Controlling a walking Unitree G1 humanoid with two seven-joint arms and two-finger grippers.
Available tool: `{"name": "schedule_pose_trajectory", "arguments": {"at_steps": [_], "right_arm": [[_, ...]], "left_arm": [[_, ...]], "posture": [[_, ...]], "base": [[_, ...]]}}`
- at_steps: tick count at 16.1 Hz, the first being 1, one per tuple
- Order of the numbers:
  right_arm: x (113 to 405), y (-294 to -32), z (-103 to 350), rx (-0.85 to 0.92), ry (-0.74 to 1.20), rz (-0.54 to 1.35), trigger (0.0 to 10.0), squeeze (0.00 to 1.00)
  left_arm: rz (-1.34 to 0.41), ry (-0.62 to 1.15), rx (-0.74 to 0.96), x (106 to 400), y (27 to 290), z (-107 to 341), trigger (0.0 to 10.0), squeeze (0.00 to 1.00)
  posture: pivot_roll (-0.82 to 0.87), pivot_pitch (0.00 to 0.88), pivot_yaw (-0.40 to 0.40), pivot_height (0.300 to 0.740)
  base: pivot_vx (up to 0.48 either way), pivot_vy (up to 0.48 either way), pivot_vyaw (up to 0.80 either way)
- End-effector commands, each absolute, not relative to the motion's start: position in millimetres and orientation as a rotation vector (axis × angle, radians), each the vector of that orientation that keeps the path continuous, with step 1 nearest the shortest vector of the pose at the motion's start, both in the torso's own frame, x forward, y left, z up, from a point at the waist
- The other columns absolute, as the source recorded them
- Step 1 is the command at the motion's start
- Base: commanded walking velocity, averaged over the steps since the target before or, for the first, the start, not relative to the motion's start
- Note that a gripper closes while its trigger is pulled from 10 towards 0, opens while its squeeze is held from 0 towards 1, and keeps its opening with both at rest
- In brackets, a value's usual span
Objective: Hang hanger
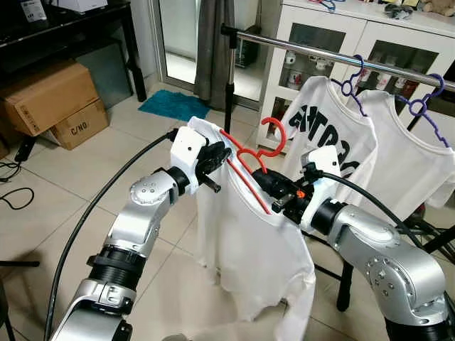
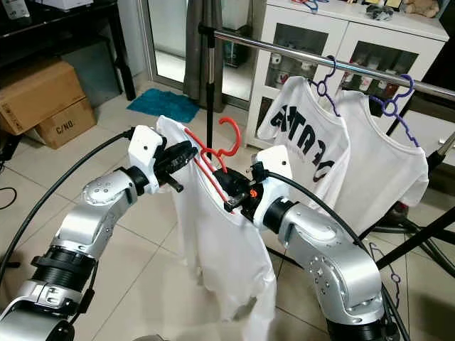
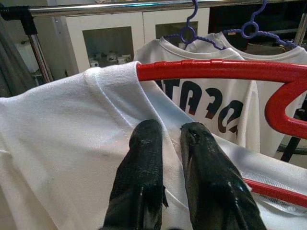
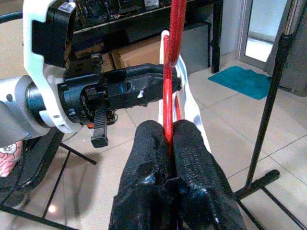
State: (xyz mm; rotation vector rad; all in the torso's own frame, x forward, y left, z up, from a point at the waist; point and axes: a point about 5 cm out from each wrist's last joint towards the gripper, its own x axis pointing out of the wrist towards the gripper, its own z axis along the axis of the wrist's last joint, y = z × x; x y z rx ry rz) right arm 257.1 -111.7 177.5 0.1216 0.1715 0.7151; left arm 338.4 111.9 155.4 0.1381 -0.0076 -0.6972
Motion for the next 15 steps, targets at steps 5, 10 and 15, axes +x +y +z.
{"name": "schedule_pose_trajectory", "arguments": {"at_steps": [5,10,15], "right_arm": [[258.1,-109.7,186.3,0.123,0.129,0.735,0.0,0.0],[258.2,-109.9,187.1,0.12,0.128,0.734,0.0,0.0],[258.0,-110.2,187.1,0.123,0.128,0.732,0.0,0.0]], "left_arm": [[-0.618,-0.019,0.213,343.8,113.2,156.1,10.0,0.0],[-0.541,-0.023,0.219,351.8,122.1,156.8,10.0,0.0],[-0.545,-0.019,0.214,352.5,121.8,154.6,5.0,0.0]], "posture": [[0.04,0.0,-0.026,0.74],[0.04,0.0,-0.027,0.74],[0.04,0.0,-0.025,0.74]], "base": [[0.0,0.0,0.0],[0.0,0.0,0.0],[0.0,0.0,0.0]]}}
